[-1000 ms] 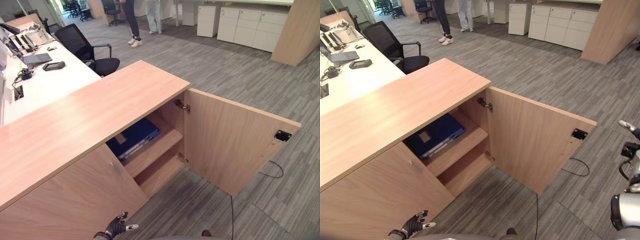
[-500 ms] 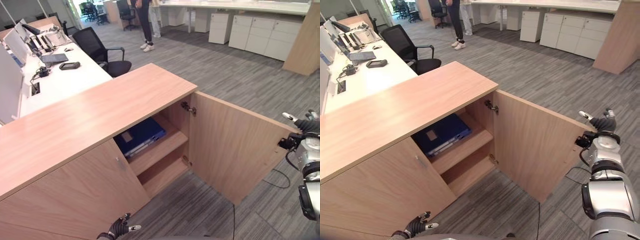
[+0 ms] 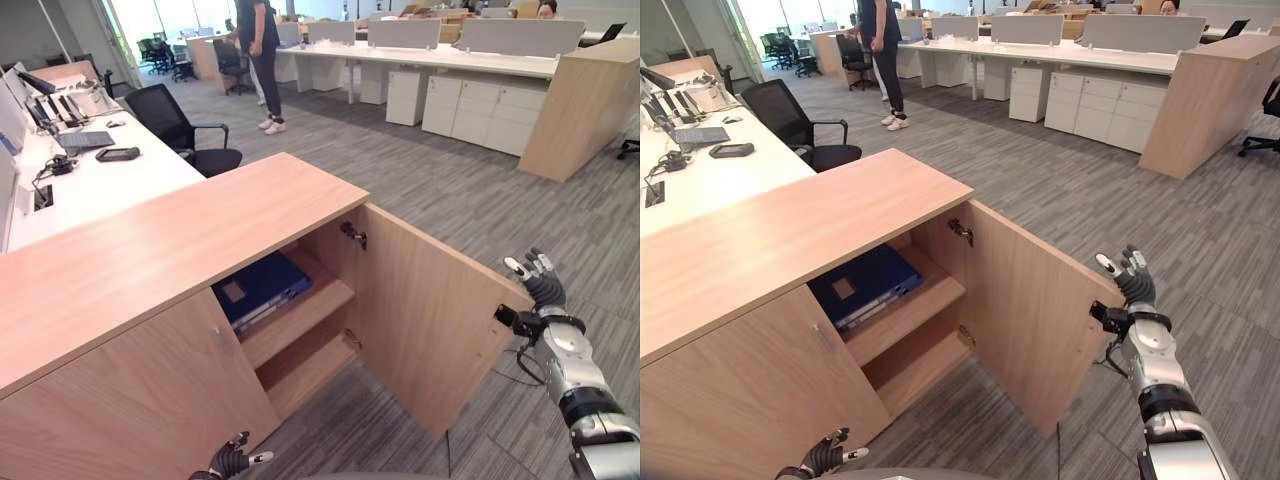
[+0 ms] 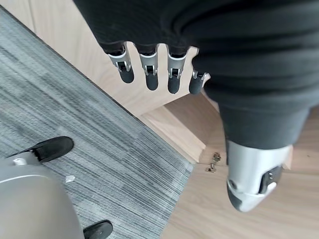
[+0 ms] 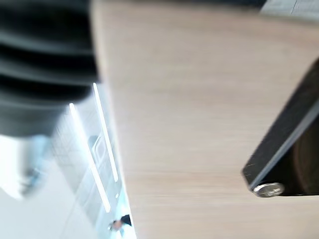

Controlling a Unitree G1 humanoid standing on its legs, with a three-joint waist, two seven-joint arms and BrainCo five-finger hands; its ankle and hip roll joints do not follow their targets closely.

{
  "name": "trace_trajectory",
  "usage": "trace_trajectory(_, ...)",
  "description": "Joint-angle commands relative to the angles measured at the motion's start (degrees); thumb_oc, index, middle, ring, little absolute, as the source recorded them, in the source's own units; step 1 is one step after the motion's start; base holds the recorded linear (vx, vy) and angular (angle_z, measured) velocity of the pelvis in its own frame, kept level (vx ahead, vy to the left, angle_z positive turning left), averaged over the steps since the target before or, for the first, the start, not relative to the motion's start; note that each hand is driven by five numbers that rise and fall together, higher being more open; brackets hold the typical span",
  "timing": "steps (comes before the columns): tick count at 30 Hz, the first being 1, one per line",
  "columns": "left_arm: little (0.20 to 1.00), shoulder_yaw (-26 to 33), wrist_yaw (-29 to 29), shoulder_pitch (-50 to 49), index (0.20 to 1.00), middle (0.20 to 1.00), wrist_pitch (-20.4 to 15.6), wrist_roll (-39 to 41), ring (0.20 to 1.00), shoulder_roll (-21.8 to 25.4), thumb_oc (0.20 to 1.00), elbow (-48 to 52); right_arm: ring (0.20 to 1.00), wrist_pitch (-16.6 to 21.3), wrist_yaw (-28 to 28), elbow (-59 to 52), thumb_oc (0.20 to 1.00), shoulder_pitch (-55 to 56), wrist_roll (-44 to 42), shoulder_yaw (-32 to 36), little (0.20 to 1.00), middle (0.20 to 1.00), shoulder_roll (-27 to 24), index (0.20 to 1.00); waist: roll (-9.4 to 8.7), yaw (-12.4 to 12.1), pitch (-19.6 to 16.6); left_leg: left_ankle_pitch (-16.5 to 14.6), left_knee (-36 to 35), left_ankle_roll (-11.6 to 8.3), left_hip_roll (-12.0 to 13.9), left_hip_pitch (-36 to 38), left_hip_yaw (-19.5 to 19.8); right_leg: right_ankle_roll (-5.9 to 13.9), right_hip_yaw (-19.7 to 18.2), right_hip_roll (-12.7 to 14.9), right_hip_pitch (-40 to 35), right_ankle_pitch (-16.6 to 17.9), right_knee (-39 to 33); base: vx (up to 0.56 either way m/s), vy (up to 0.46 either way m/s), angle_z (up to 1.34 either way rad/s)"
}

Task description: Put the empty folder in the office cabinet

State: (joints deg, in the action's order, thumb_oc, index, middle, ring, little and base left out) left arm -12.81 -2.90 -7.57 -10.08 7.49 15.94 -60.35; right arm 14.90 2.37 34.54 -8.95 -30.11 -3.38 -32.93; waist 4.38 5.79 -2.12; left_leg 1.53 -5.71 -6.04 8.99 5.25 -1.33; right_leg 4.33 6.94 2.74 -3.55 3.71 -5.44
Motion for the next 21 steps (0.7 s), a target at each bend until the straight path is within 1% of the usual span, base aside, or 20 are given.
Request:
trace_trajectory(1, 1.0, 1.6, 1.0, 4.6, 1.0, 1.0, -1.6, -2.3, 1.0, 1.8, 1.0, 0.0, 1.0, -5.2, -5.4, 6.3, 1.0, 3.1, 4.4, -6.4, 1.0, 1.0, 10.5, 1.0, -2.42, -2.3, 6.3, -1.8, 1.7, -2.11, -0.2, 3.1, -0.6, 5.0, 0.3, 4.9, -3.3, -4.5, 0.4, -0.01, -0.018, -0.05)
trace_trajectory(9, 1.0, 4.0, 1.4, 4.2, 1.0, 1.0, -1.5, -2.9, 1.0, 2.2, 1.0, 0.0, 1.0, -4.9, -10.3, -9.4, 1.0, 12.7, -0.1, -7.4, 1.0, 1.0, 11.6, 1.0, -2.93, -1.4, 6.3, -1.4, 1.8, -2.59, 0.2, 2.9, -0.5, 4.87, 0.8, 4.8, -3.3, -4.9, 0.8, -0.01, -0.014, 0.02)
trace_trajectory(10, 1.0, 4.0, 1.4, 4.2, 1.0, 1.0, -1.5, -2.9, 1.0, 2.2, 1.0, 0.0, 1.0, -4.9, -10.3, -9.5, 1.0, 12.7, -0.1, -7.4, 1.0, 1.0, 11.6, 1.0, -2.93, -1.4, 6.3, -1.4, 1.8, -2.6, 0.2, 2.9, -0.5, 4.87, 0.8, 4.8, -3.3, -4.9, 0.8, -0.02, -0.021, 0.06)
trace_trajectory(11, 1.0, 3.0, 1.3, 4.0, 1.0, 1.0, -2.1, -2.0, 1.0, 2.0, 1.0, 3.1, 1.0, -4.7, -9.7, -10.5, 1.0, 13.1, -0.5, -7.5, 1.0, 1.0, 12.5, 1.0, -3.09, -1.5, 6.4, -1.4, 1.8, -2.61, 0.2, 2.7, -0.2, 4.82, 1.0, 4.9, -3.3, -4.9, 0.8, 0.0, -0.012, 0.07)
trace_trajectory(12, 1.0, 3.5, 0.6, 3.9, 1.0, 1.0, -2.1, -1.7, 1.0, 1.9, 1.0, 3.3, 1.0, -5.4, -10.3, -11.5, 1.0, 13.1, -1.6, -7.6, 1.0, 1.0, 12.7, 1.0, -3.09, -1.6, 6.4, -1.4, 1.8, -2.62, 0.2, 2.7, -0.1, 4.78, 1.0, 4.8, -3.5, -5.1, 0.8, 0.0, -0.016, 0.1)
trace_trajectory(15, 1.0, 3.7, 1.6, 4.0, 1.0, 1.0, -1.5, -2.2, 1.0, 0.9, 1.0, 1.6, 1.0, -5.6, -10.5, -11.9, 1.0, 12.9, -3.2, -8.4, 1.0, 1.0, 14.1, 1.0, -3.21, -1.8, 6.4, -1.4, 1.8, -2.71, 0.3, 2.7, 0.2, 4.61, 1.5, 4.7, -3.7, -5.2, 0.9, -0.01, -0.013, 0.17)
trace_trajectory(21, 1.0, 2.8, 2.0, 3.4, 1.0, 1.0, -1.3, -2.1, 1.0, 0.5, 1.0, 2.0, 1.0, -5.8, -11.5, -15.3, 1.0, 12.2, -7.2, -11.2, 1.0, 1.0, 15.1, 1.0, -3.22, -2.5, 6.7, -1.2, 1.7, -2.82, 0.4, 2.3, 1.3, 4.47, 2.3, 4.7, -3.9, -5.5, 1.0, -0.02, -0.01, 0.12)
